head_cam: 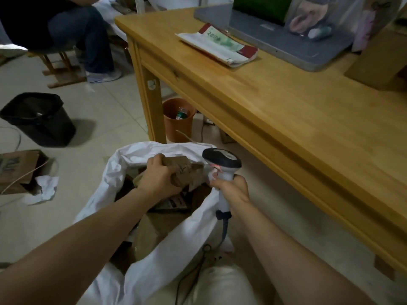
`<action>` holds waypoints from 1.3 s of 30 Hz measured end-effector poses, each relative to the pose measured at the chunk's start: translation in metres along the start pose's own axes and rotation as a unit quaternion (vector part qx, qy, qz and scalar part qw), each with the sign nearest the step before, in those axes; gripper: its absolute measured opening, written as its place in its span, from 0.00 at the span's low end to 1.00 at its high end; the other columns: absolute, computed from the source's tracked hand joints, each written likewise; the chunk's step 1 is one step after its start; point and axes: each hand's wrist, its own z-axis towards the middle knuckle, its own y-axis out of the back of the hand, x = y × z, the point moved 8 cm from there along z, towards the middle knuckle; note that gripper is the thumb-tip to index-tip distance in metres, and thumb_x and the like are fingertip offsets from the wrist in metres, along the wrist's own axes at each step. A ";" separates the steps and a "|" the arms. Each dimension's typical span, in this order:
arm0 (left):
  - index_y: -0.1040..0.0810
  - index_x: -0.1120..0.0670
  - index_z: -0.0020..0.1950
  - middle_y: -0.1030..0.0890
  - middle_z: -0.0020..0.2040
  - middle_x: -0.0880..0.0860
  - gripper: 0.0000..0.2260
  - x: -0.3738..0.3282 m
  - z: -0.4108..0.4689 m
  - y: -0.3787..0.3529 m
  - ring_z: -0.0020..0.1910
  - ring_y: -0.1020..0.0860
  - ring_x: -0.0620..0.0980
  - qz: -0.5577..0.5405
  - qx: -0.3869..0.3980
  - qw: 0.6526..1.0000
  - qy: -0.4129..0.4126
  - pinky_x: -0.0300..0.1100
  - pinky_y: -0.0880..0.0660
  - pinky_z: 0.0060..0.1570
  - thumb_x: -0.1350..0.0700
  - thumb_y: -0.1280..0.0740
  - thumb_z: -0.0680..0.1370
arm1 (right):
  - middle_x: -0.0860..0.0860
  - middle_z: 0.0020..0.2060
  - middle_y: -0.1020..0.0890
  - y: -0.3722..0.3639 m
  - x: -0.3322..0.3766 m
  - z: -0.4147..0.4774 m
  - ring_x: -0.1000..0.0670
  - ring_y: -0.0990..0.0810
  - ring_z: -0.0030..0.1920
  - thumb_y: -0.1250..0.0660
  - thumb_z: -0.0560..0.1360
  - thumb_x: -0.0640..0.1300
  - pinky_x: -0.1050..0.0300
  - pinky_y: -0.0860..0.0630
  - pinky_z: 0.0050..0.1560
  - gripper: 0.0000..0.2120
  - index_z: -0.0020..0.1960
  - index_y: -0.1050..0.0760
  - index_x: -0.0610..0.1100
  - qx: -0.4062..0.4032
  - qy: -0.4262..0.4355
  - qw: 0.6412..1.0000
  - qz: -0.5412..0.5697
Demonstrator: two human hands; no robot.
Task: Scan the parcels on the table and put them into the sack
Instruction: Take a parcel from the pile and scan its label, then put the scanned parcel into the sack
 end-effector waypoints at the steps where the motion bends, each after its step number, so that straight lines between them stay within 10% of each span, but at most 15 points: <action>1: 0.25 0.42 0.67 0.35 0.63 0.57 0.28 -0.007 0.009 -0.003 0.64 0.37 0.59 0.010 -0.003 1.000 0.000 0.51 0.32 0.64 0.36 0.29 0.68 | 0.48 0.44 0.22 0.003 0.000 -0.001 0.46 0.23 0.49 0.28 0.72 0.39 0.54 0.30 0.50 0.10 0.50 0.27 0.42 -0.001 0.006 1.000 0.015; 9: 0.26 0.47 0.68 0.39 0.66 0.57 0.29 -0.017 0.032 -0.040 0.66 0.39 0.59 0.081 0.106 0.991 0.032 0.53 0.32 0.66 0.38 0.29 0.70 | 0.49 0.39 0.21 0.034 -0.004 0.001 0.47 0.22 0.44 0.27 0.70 0.37 0.54 0.28 0.48 0.08 0.42 0.26 0.44 -0.020 0.007 0.998 0.067; 18: 0.33 0.43 0.72 0.37 0.69 0.54 0.30 -0.063 0.032 -0.028 0.67 0.39 0.56 0.136 0.121 0.977 -0.111 0.50 0.31 0.64 0.38 0.31 0.72 | 0.50 0.39 0.22 0.020 -0.004 -0.007 0.51 0.23 0.41 0.28 0.71 0.35 0.53 0.27 0.49 0.12 0.39 0.27 0.48 0.026 0.024 0.996 0.088; 25: 0.27 0.49 0.69 0.37 0.69 0.57 0.25 -0.052 0.075 -0.065 0.68 0.38 0.59 0.183 0.078 0.980 -0.029 0.51 0.39 0.69 0.40 0.35 0.76 | 0.50 0.45 0.18 0.025 -0.021 -0.013 0.48 0.20 0.49 0.26 0.68 0.33 0.52 0.25 0.54 0.15 0.52 0.21 0.44 0.051 0.034 0.992 0.111; 31: 0.24 0.43 0.63 0.32 0.60 0.51 0.28 -0.072 0.084 -0.042 0.59 0.35 0.52 0.168 0.133 0.969 -0.122 0.46 0.30 0.53 0.33 0.29 0.67 | 0.50 0.43 0.18 0.036 -0.020 -0.001 0.49 0.20 0.46 0.26 0.69 0.34 0.48 0.24 0.57 0.11 0.45 0.22 0.47 0.034 0.021 0.990 0.135; 39: 0.28 0.51 0.70 0.45 0.74 0.54 0.28 -0.053 0.066 -0.088 0.74 0.46 0.58 0.232 0.156 0.955 -0.104 0.57 0.32 0.67 0.50 0.26 0.71 | 0.49 0.44 0.16 0.033 -0.029 -0.004 0.46 0.19 0.49 0.25 0.66 0.34 0.48 0.24 0.58 0.12 0.48 0.18 0.45 0.034 0.007 0.990 0.136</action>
